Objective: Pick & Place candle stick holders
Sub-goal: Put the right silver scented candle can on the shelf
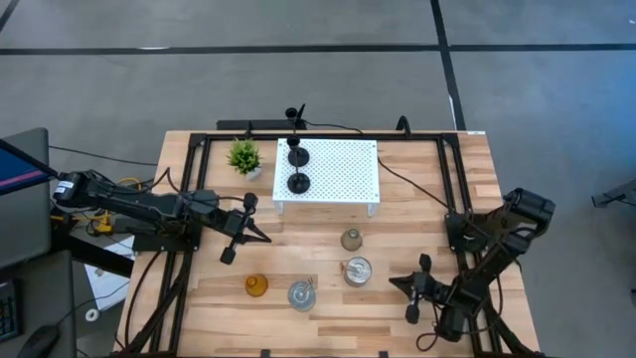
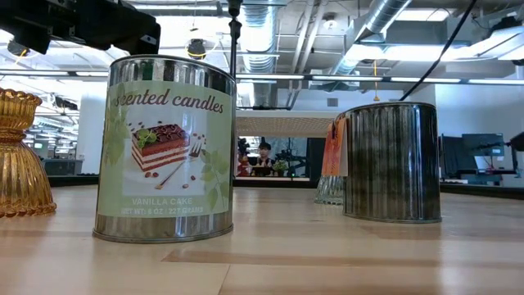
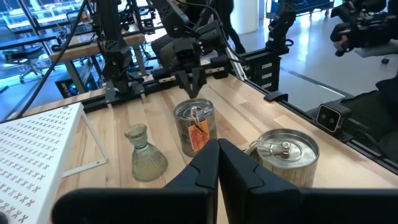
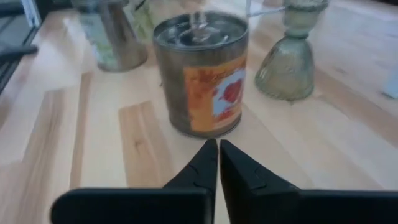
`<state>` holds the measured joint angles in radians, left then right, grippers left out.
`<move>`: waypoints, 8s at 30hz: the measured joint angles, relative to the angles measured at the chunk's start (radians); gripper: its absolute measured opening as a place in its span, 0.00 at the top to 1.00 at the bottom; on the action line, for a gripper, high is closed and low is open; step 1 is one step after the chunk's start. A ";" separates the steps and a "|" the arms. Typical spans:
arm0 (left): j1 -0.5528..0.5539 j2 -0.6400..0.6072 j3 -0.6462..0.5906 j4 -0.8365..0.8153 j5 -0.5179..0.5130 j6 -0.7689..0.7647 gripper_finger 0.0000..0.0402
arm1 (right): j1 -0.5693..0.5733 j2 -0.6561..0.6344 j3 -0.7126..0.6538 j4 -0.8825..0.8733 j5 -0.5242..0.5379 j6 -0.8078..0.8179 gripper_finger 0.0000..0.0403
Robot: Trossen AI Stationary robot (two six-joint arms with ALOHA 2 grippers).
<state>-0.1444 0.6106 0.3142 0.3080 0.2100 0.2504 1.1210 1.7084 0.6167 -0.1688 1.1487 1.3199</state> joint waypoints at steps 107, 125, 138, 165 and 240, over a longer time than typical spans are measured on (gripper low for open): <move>0.000 0.300 0.000 0.072 -0.007 -0.230 0.98 | -0.468 -0.002 0.001 0.517 -0.576 -0.725 0.24; 0.000 0.300 0.000 0.100 -0.007 -0.230 0.98 | -0.467 -0.002 0.000 0.512 -0.631 -0.715 0.25; 0.000 0.300 0.000 0.107 -0.007 -0.230 0.98 | -0.482 -0.001 0.000 0.518 -0.631 -0.717 0.27; 0.000 0.333 0.000 0.181 -0.007 -0.230 0.98 | -0.513 -0.001 0.000 0.567 -0.730 -0.751 0.23; -0.095 1.051 0.439 0.314 -0.073 -0.135 0.99 | -0.562 -0.001 0.001 0.590 -0.729 -0.744 0.23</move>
<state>-0.2390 1.6611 0.7534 0.6223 0.1375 0.1152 0.5587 1.7073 0.6178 0.4212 0.4198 0.5762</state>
